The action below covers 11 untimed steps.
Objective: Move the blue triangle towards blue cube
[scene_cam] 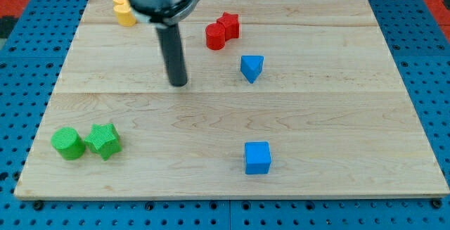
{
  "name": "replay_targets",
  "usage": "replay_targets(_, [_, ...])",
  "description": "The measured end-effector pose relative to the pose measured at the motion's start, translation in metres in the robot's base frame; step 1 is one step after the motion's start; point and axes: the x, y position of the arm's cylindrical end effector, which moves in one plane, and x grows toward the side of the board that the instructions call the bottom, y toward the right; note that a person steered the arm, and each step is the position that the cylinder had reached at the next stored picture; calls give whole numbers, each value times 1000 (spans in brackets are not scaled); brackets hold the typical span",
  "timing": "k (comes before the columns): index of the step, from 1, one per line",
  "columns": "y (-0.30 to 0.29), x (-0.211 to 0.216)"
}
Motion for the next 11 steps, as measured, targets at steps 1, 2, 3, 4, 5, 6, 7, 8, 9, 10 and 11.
replay_targets(1, [76,-10])
replay_targets(2, [57,-10])
replay_targets(3, [59,-26])
replay_targets(4, [84,-28])
replay_targets(5, [136,8])
replay_targets(6, [134,9])
replay_targets(7, [132,-16])
replay_targets(8, [157,-15])
replay_targets(9, [178,23])
replay_targets(10, [178,56])
replay_targets(11, [179,28])
